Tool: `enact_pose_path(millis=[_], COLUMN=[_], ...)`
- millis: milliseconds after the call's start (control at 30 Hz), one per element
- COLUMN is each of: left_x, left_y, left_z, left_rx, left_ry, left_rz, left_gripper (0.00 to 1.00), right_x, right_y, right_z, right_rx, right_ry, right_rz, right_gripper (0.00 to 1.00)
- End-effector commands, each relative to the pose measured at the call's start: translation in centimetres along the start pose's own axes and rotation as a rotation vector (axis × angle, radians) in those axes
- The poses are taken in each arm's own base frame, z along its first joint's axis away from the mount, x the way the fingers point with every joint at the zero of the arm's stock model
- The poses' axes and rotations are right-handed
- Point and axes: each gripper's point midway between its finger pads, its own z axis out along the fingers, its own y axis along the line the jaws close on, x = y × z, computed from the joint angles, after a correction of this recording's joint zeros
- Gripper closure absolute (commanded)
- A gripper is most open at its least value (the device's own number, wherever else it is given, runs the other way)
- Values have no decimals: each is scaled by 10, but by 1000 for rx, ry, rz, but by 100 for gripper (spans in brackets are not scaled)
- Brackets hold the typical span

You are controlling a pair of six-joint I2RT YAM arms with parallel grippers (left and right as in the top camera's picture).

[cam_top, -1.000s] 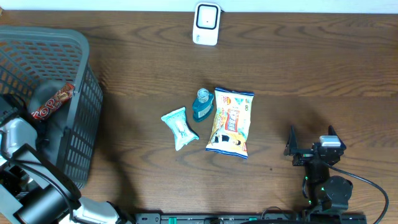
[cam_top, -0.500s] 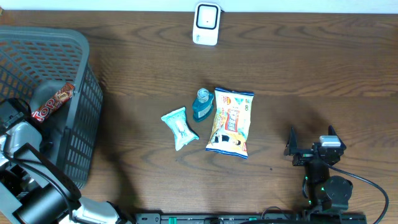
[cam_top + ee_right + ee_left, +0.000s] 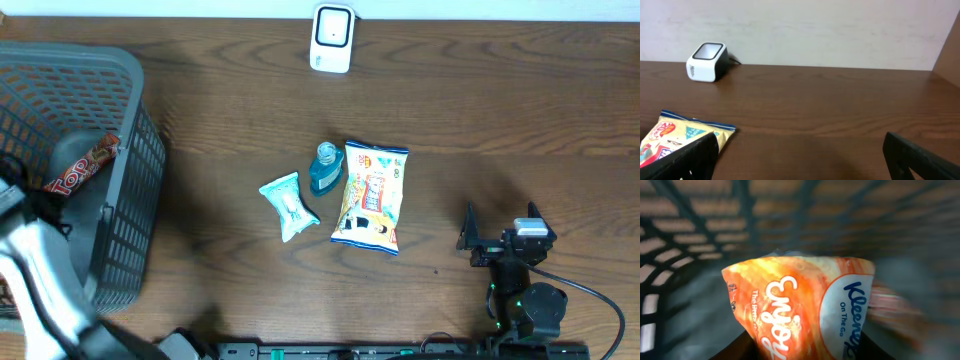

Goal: Scan the item barcode
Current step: 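Reach the left gripper into the basket and grasp the orange Kleenex pack, then carry the Kleenex pack toward the scanner and release it right of snack bag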

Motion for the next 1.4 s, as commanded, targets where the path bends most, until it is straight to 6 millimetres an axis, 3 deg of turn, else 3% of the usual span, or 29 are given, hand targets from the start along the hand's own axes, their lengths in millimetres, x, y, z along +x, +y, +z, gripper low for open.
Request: enact_pose_path(millis=[0, 100, 233, 367, 467, 633, 733, 933, 1100, 1267, 1367], left_x=[-20, -10, 24, 62, 96, 155, 201, 314, 406, 492, 524], left_y=[-46, -74, -99, -106, -114, -136, -154, -179, -183, -178, -174], left_z=[-78, -148, -235, -295, -322, -339, -345, -359, -369, -356, -344], left_rx=[341, 626, 948, 1147, 1255, 1328, 1344, 1351, 1375, 1371, 1359], left_ry=[-47, -30, 24, 68, 157, 340, 425, 514, 551, 577, 600], left_rz=[-42, -32, 69, 186, 285, 441, 550, 773, 897, 991, 1018], left_gripper=[57, 57, 57, 57, 57, 57, 57, 57, 57, 56, 55], right_x=[1, 1, 1, 1, 1, 1, 1, 1, 1, 1, 1], right_y=[1, 1, 1, 1, 1, 1, 1, 1, 1, 1, 1], right_z=[0, 0, 0, 0, 0, 0, 0, 0, 0, 0, 0], right_rx=[-4, -3, -4, -4, -3, -3, -3, -4, -4, -3, -4], right_ry=[0, 0, 0, 0, 0, 0, 0, 0, 0, 0, 0], right_rz=[9, 9, 9, 9, 9, 9, 9, 9, 9, 9, 9], right_gripper=[1, 1, 1, 1, 1, 1, 1, 1, 1, 1, 1])
